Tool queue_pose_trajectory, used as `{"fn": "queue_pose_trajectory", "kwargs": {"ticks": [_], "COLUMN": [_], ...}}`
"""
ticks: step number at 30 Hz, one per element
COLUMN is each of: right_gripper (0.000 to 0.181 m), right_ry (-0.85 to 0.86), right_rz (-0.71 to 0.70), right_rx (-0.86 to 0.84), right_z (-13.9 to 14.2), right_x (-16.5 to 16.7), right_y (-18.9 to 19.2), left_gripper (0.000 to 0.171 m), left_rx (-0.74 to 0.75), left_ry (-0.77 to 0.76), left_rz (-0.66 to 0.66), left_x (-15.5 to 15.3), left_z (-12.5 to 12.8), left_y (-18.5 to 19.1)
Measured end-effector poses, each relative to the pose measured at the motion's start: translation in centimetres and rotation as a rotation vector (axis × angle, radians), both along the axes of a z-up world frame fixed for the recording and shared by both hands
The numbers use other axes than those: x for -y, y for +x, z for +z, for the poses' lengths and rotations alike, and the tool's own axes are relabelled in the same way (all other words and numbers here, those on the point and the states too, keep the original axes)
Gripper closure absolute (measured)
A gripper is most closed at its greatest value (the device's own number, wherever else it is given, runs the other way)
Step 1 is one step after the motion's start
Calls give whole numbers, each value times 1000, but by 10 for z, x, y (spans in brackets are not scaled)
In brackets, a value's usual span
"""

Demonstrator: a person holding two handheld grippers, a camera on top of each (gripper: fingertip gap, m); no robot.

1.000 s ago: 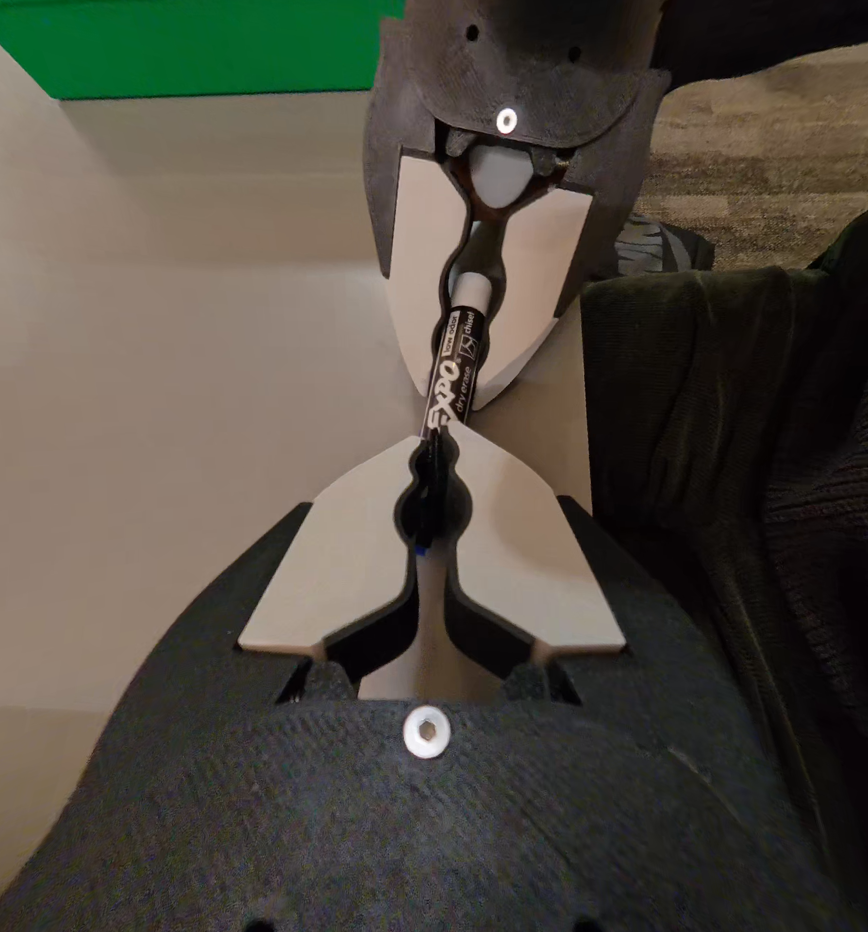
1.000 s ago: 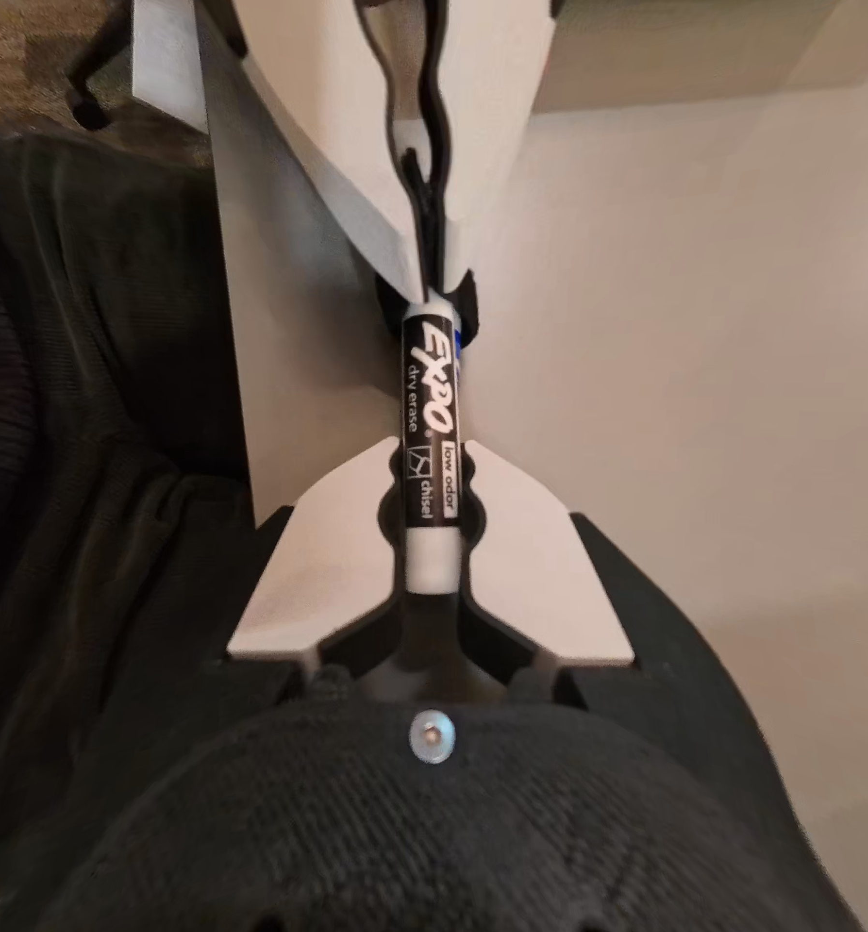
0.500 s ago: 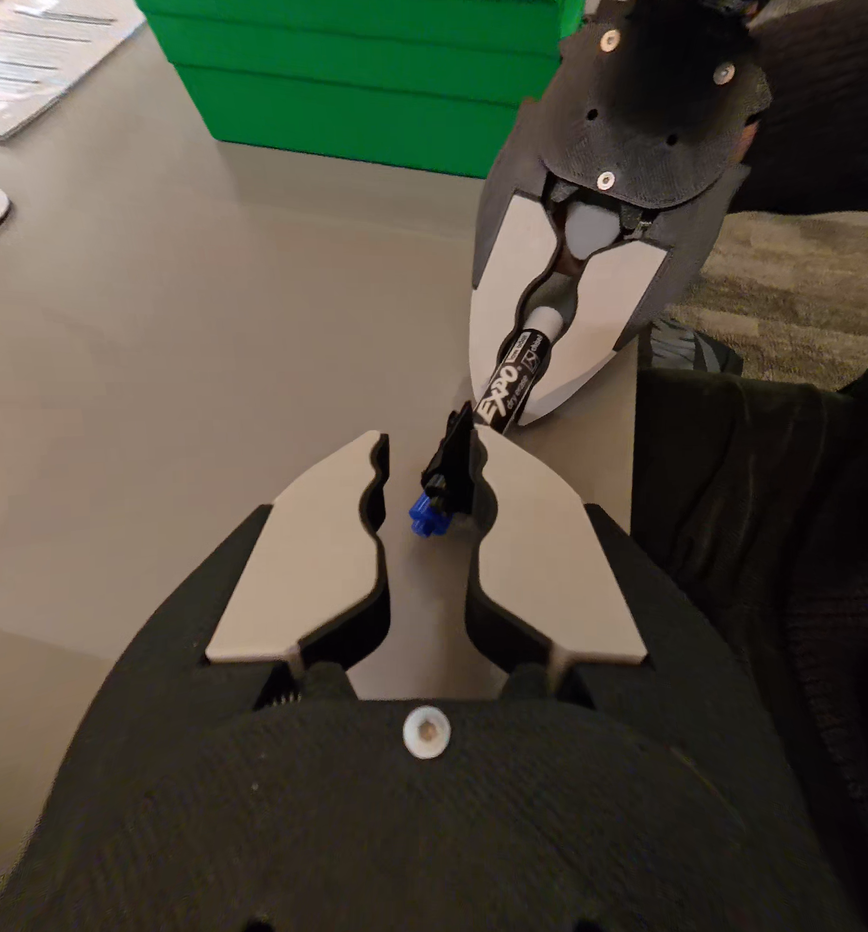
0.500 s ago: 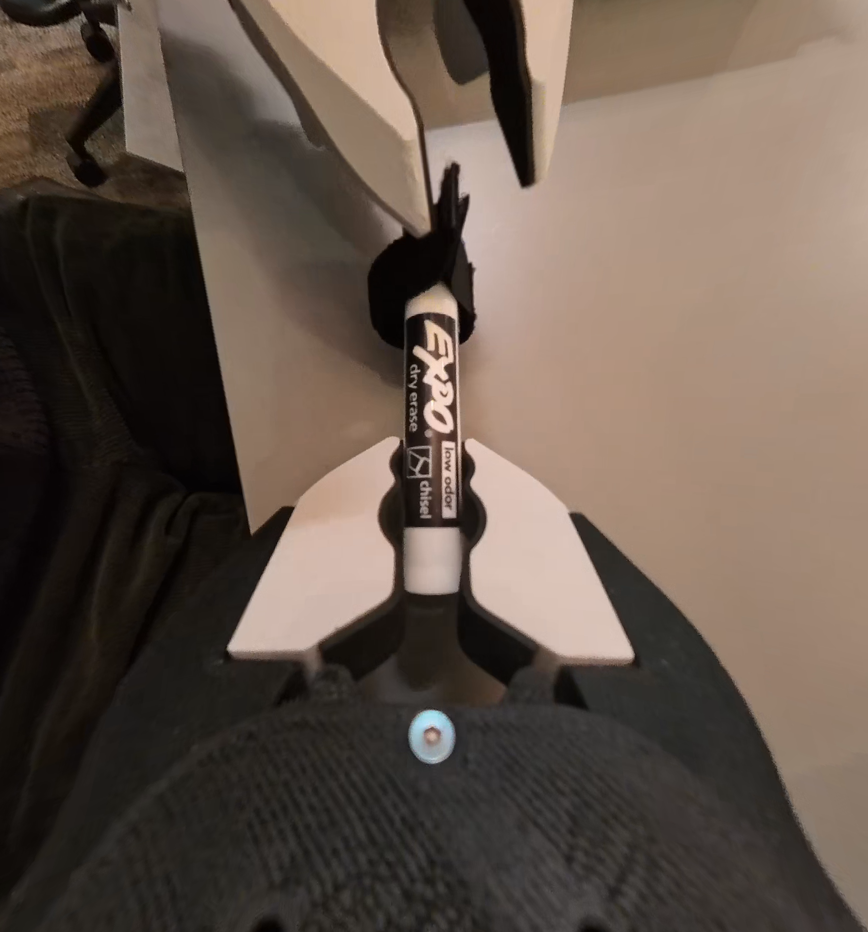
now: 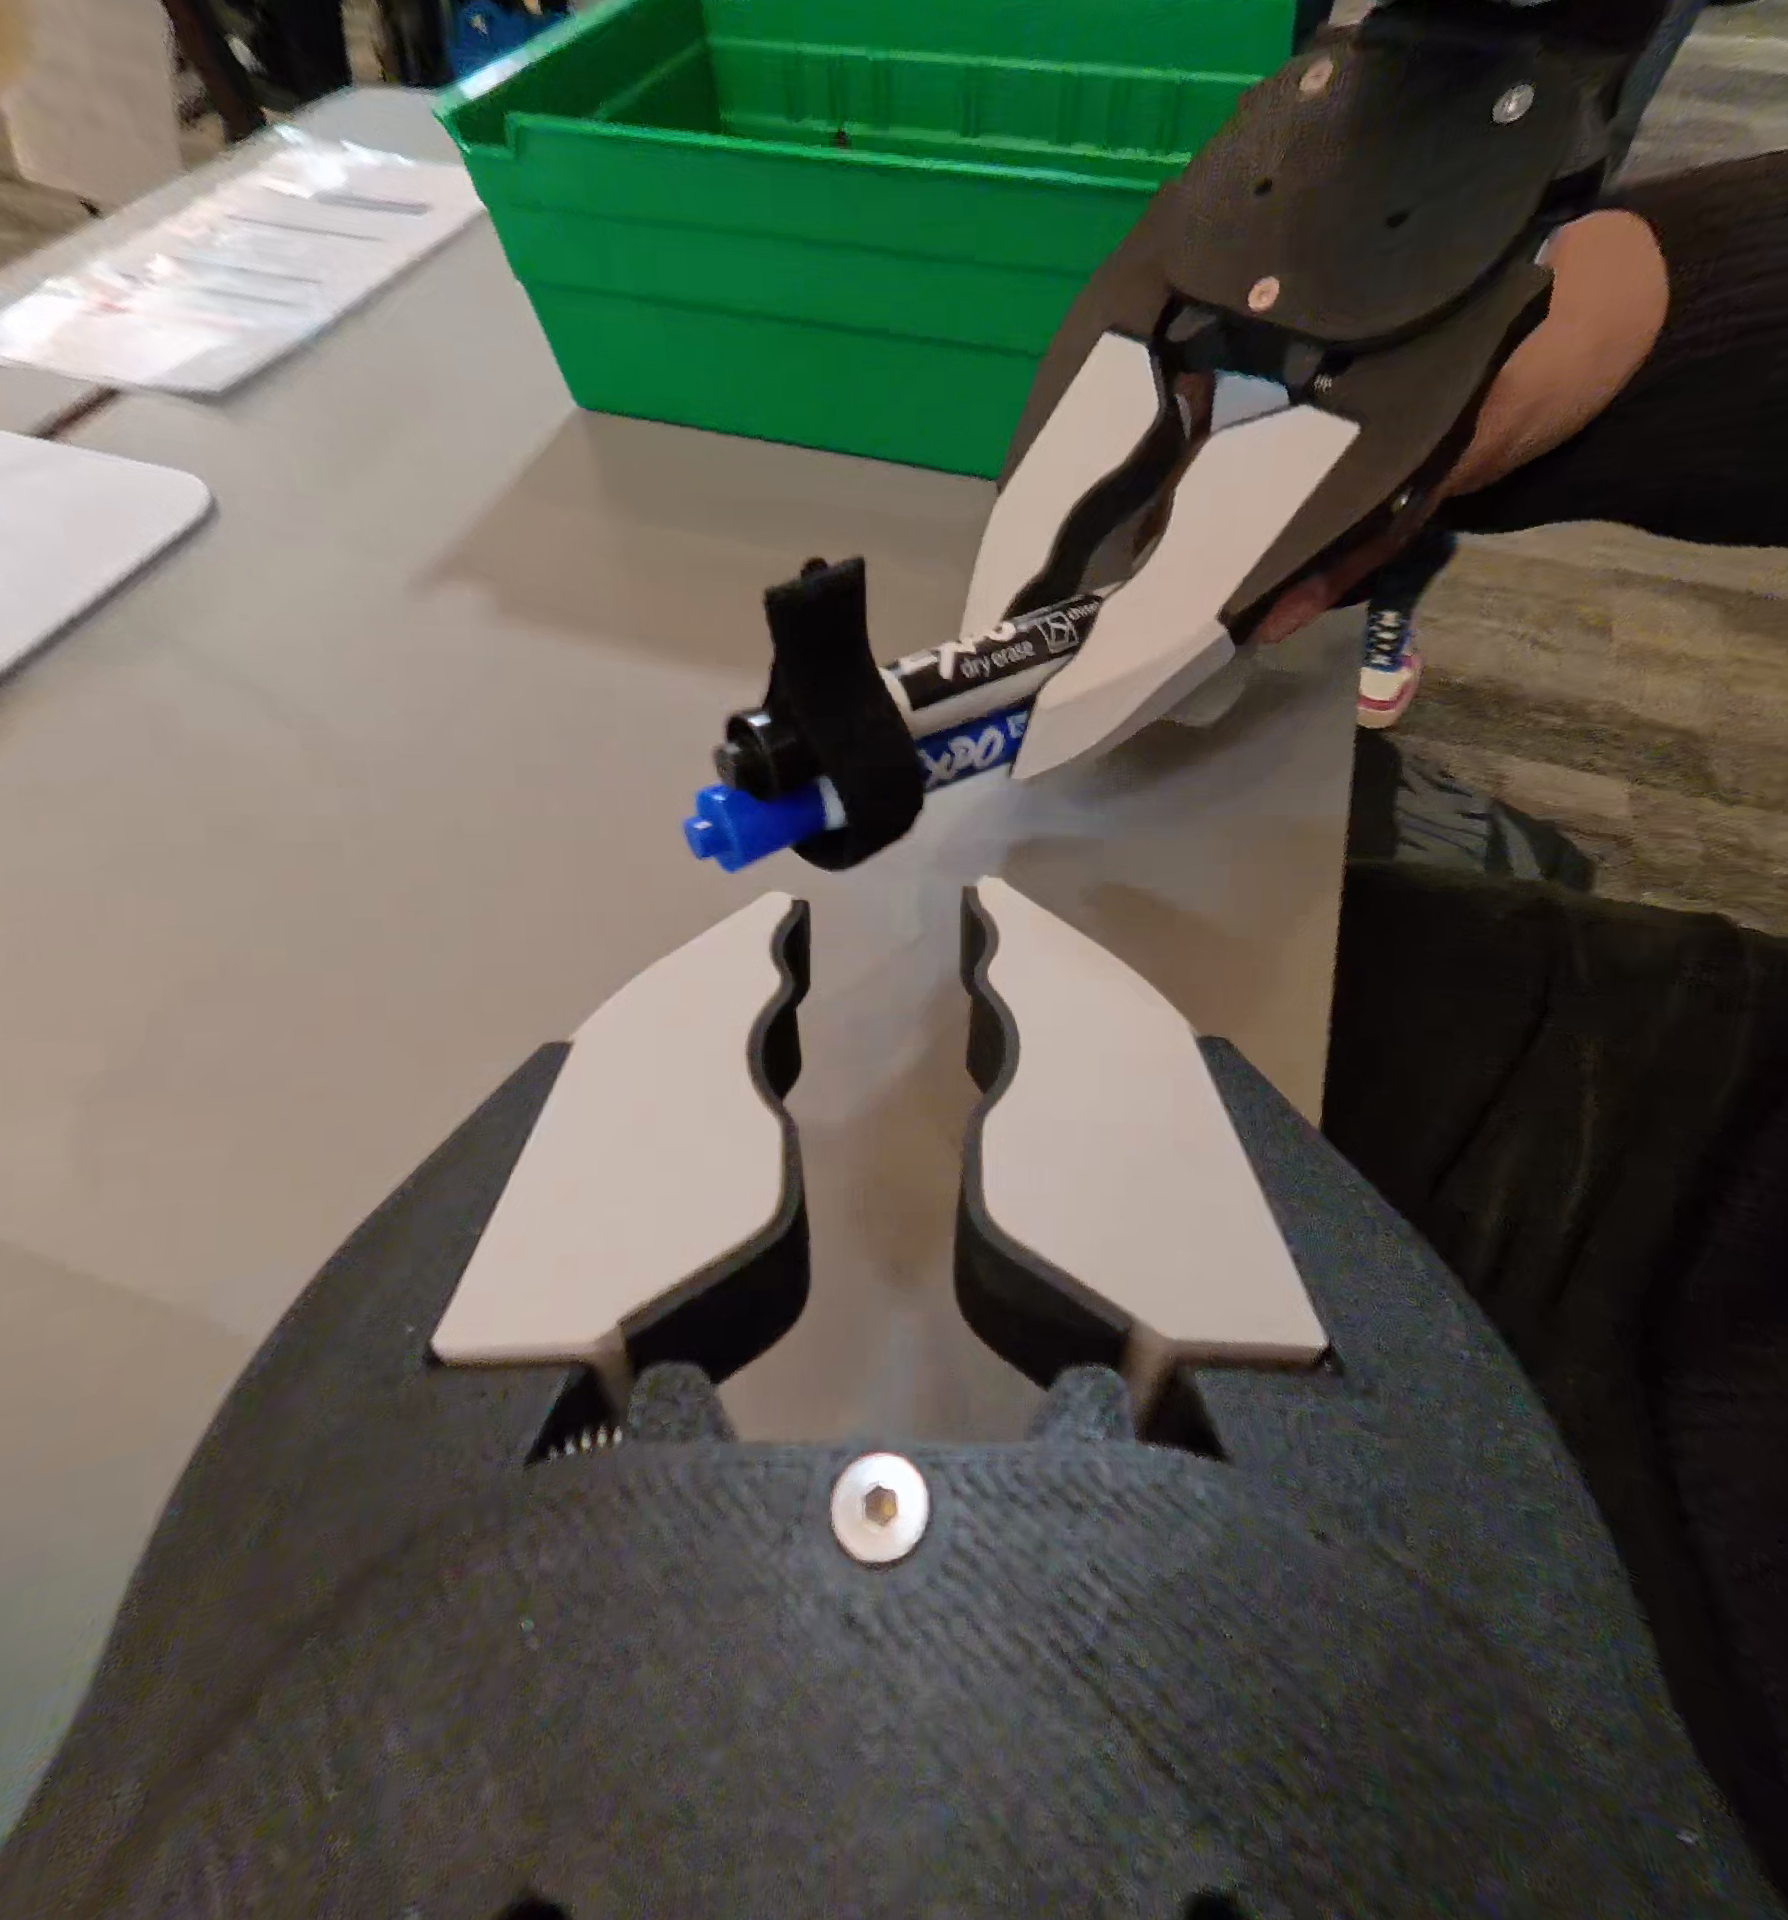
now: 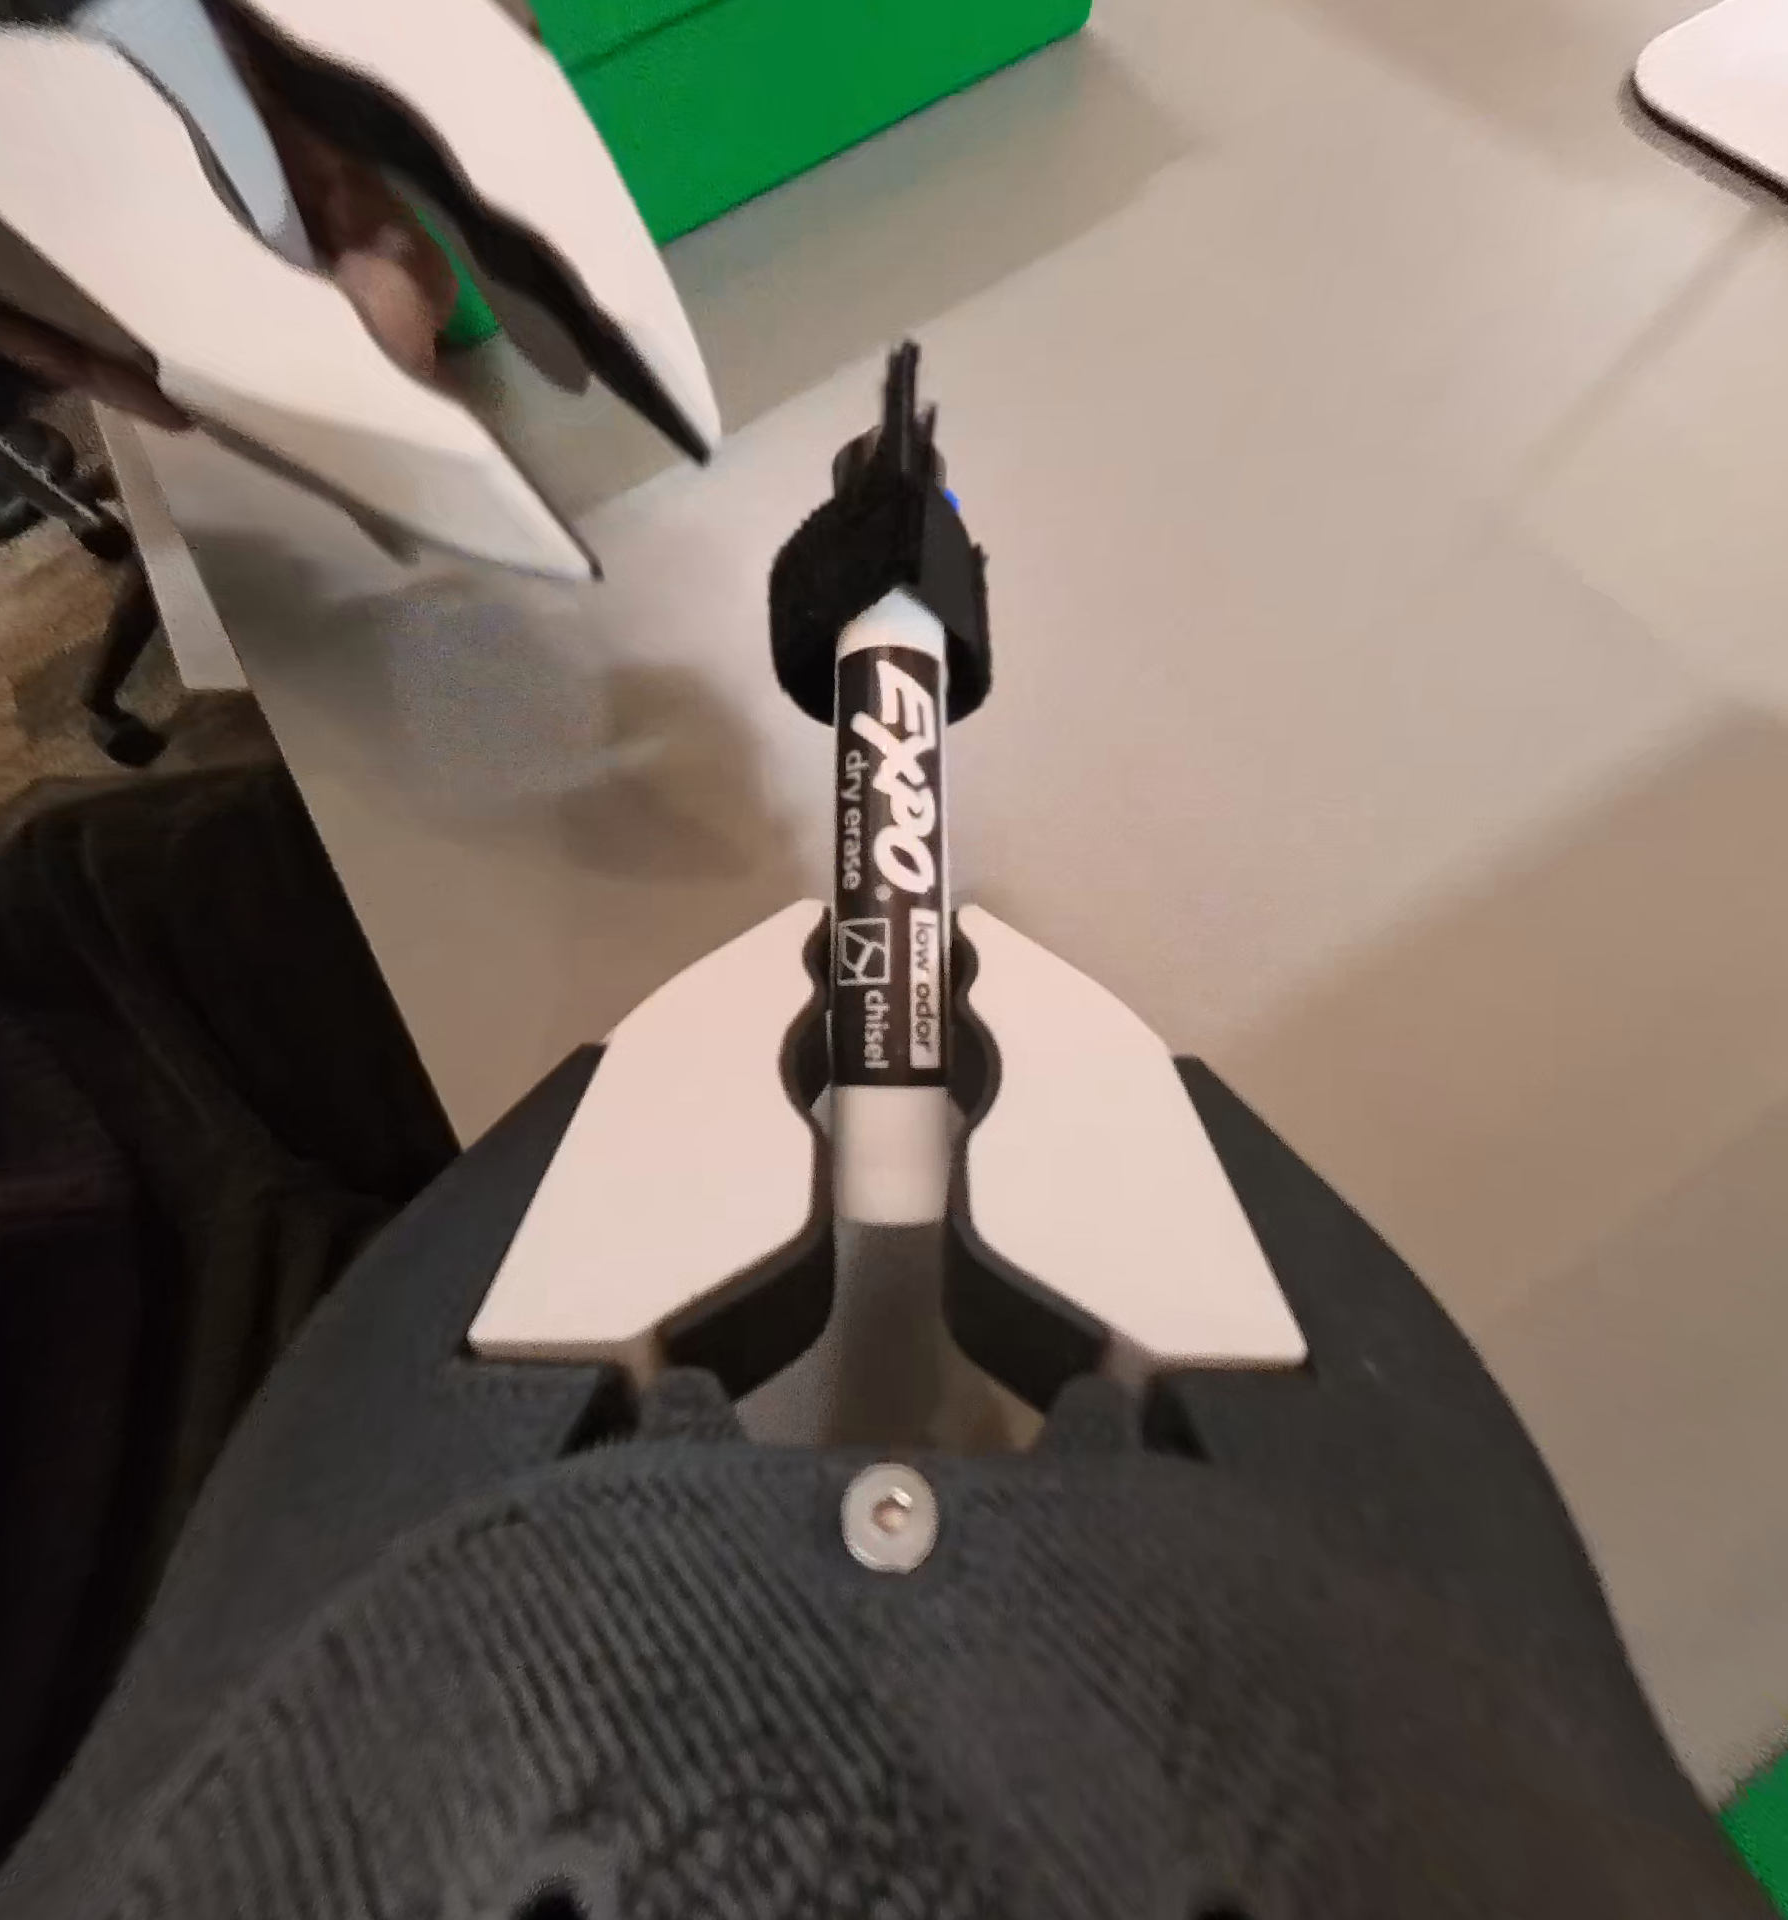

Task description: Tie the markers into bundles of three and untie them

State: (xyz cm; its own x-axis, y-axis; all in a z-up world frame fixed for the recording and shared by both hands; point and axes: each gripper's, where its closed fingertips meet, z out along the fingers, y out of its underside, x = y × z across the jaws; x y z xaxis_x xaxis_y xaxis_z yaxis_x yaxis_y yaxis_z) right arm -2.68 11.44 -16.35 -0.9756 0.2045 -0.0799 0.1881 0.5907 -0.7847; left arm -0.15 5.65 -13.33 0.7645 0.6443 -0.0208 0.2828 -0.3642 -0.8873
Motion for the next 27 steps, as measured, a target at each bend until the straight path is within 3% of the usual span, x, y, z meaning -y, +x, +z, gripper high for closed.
{"fn": "queue_pose_trajectory", "kwargs": {"ticks": [4, 13, 22, 27], "right_gripper": [163, 163, 163, 163], "right_ry": [-49, -48, -45, -77], "right_rz": [-7, -36, -53, -79], "right_rx": [53, 106, 135, 176], "right_z": [10, 13, 12, 13], "right_x": [6, 2, -1, -2], "right_y": [9, 20, 25, 22], "left_gripper": [135, 137, 164, 168], "left_rx": [55, 15, 52, 143], "left_ry": [43, 66, 47, 120], "left_rz": [1, -31, -45, -103], "left_x": [-8, -21, -29, -33], "left_z": [-5, 5, 0, 3], "left_y": [0, -1, -2, 4]}}
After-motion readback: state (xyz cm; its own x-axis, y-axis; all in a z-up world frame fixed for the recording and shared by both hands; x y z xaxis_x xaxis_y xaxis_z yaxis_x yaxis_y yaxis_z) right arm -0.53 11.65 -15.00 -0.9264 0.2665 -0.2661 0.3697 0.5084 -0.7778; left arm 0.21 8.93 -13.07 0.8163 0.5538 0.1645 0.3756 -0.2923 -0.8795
